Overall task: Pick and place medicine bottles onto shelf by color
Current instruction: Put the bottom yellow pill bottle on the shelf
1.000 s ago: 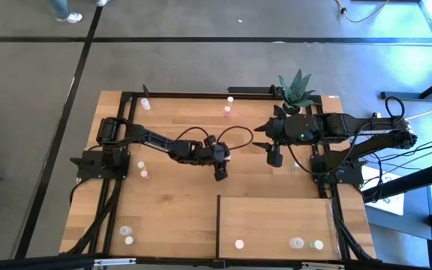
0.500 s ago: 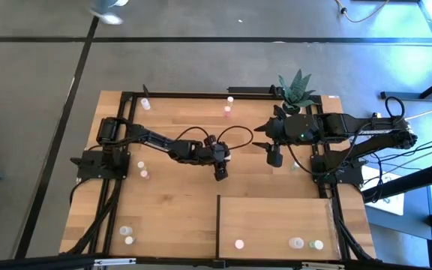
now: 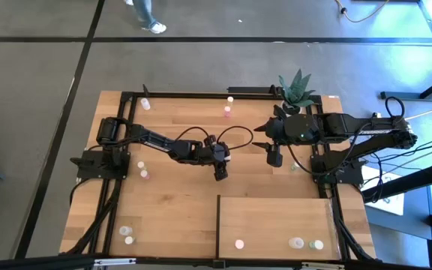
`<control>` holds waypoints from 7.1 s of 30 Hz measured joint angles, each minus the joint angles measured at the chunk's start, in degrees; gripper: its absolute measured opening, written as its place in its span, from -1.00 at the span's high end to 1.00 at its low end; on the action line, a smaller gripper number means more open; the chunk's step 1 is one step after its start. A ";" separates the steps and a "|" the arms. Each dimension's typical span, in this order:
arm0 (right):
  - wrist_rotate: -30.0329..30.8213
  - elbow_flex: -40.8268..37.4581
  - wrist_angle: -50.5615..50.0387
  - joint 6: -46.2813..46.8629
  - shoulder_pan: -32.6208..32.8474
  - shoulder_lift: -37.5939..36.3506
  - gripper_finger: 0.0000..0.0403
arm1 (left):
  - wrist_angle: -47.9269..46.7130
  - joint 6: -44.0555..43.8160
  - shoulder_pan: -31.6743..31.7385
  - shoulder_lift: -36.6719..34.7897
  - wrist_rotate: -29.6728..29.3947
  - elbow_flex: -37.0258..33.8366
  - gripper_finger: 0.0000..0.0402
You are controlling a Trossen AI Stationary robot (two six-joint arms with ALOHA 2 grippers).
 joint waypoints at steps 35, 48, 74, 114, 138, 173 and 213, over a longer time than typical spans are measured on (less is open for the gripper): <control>-2.08 0.00 -0.02 0.17 0.00 0.00 -0.08 | 0.00 0.00 0.88 -0.09 1.74 0.00 0.27; -2.09 0.00 -0.02 0.11 -0.02 0.00 -0.08 | 0.00 0.06 2.13 -0.09 1.61 0.00 0.27; -2.16 0.00 -0.04 -0.06 -0.02 0.00 -0.08 | -0.24 4.67 3.04 -4.07 1.46 0.02 0.26; -5.15 0.00 2.17 -1.71 0.00 6.75 -0.08 | -5.85 6.06 2.97 -32.51 -2.08 0.02 0.27; -8.47 0.02 2.88 -6.56 -0.53 13.05 -0.08 | -6.14 6.08 2.50 -32.75 -2.14 0.00 0.27; -7.96 0.00 8.18 -9.37 -0.90 28.39 0.08 | -8.77 6.08 -0.66 -35.06 -2.10 0.02 0.27; -14.22 -0.04 13.13 -18.41 -10.55 37.58 -0.32 | -9.07 5.90 -0.66 -35.04 -2.10 0.02 0.27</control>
